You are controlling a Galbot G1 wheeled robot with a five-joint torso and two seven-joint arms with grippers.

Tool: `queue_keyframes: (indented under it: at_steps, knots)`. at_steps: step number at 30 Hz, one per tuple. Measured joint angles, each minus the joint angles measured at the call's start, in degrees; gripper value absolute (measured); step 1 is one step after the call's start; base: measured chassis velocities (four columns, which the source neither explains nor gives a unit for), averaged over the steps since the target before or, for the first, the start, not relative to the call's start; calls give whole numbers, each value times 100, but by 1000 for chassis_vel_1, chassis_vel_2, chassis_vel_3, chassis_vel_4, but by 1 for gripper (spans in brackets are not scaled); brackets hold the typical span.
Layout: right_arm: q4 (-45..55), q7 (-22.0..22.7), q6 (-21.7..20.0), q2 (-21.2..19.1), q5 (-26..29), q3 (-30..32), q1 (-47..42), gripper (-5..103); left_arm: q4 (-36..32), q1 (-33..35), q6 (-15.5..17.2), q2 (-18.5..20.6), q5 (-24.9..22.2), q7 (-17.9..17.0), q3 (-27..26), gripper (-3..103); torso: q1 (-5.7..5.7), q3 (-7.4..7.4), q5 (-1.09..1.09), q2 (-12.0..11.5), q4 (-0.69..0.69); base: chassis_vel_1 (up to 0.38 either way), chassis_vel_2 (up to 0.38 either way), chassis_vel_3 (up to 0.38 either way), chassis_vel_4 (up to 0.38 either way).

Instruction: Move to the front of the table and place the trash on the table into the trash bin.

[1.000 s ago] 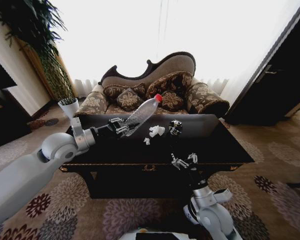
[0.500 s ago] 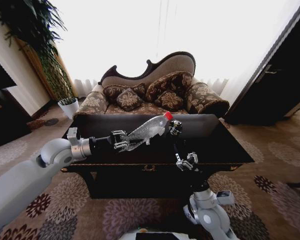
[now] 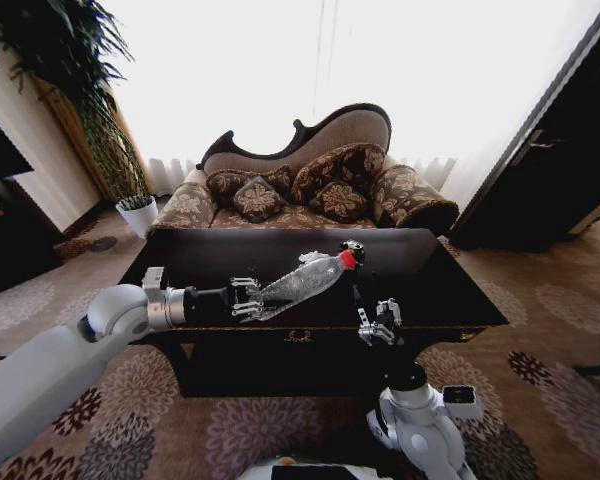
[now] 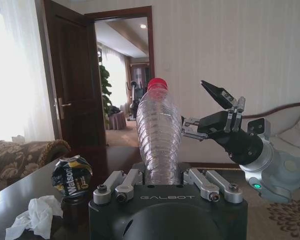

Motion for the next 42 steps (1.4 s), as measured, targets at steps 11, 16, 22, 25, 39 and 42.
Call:
queue_keyframes:
  at_steps: [11,16,22,25,39,42]
  knots:
    - [-38,-81,27,133,-669,-524,-16,100,-98,110,21,11,163,168,19,30,0,0,0,0,0,0,0,0,0]
    - [-38,-76,26,138,-715,-621,-12,100,-74,199,20,-1,348,240,107,30,0,0,0,0,0,0,0,0,0]
    - [-41,-181,28,175,-844,-875,-72,100,-80,216,62,-31,476,267,173,27,0,0,0,0,0,0,0,0,0]
    - [-66,-219,26,186,-960,-988,-83,100,-91,181,73,-20,476,278,176,27,0,0,0,0,0,0,0,0,0]
    - [-157,-157,-8,201,-1460,-1237,-89,77,-122,191,94,-54,473,308,203,24,0,0,0,0,1,0,0,0,0]
    - [-156,-152,-9,204,-1505,-1238,-93,66,-122,192,99,-59,476,308,213,24,0,1,0,0,0,0,0,0,0]
